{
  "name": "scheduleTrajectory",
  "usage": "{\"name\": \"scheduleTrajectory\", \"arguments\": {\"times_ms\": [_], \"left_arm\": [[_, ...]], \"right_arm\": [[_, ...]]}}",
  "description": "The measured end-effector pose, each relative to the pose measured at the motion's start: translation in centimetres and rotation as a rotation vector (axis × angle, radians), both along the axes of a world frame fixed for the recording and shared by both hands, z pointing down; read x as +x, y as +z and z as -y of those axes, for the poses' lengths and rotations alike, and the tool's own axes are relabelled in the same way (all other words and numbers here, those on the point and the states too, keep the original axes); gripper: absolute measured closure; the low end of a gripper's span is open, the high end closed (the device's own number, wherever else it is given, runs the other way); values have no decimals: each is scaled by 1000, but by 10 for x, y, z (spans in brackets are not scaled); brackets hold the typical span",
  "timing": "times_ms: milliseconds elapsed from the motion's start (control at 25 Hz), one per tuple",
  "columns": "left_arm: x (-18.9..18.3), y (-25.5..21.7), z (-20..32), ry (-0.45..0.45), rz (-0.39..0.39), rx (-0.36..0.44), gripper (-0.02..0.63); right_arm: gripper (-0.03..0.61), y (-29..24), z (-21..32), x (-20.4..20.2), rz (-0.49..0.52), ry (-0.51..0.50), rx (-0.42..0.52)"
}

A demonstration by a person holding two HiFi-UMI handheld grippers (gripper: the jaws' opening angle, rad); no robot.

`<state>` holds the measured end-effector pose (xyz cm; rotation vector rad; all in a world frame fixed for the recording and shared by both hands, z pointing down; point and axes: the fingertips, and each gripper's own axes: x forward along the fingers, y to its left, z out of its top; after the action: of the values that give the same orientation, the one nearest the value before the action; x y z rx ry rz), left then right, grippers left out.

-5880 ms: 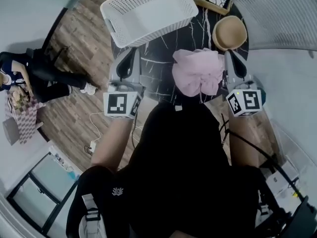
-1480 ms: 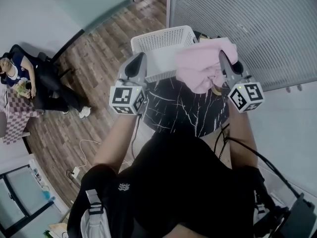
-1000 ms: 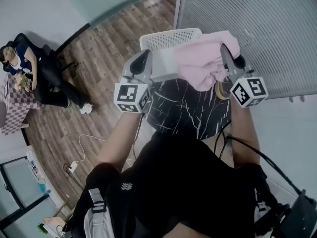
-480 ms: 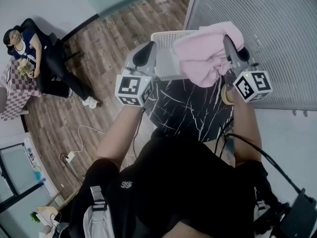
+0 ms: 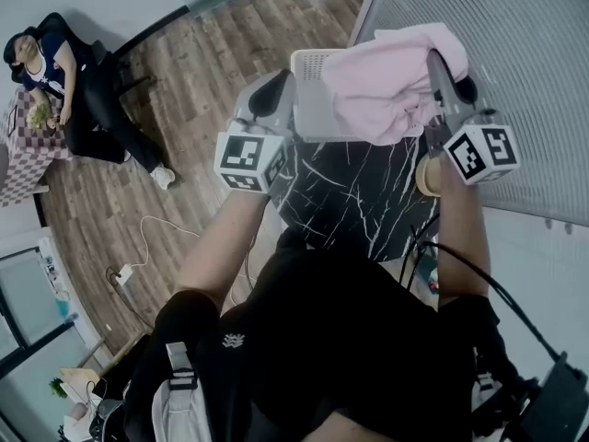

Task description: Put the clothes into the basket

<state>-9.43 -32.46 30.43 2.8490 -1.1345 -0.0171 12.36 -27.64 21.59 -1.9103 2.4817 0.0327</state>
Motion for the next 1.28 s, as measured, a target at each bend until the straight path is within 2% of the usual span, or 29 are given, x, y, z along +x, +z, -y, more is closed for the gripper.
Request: {"name": "scheduleTrajectory", "arguments": {"times_ms": [440,1280], "left_arm": [[-2,9,8,-8,-17,9,607],[-13,90,33,-43,65,-117,606]], "right_arm": [[548,28,16,-4,10,-9,-52],[546,168,52,-17,72,-44,-237]]}}
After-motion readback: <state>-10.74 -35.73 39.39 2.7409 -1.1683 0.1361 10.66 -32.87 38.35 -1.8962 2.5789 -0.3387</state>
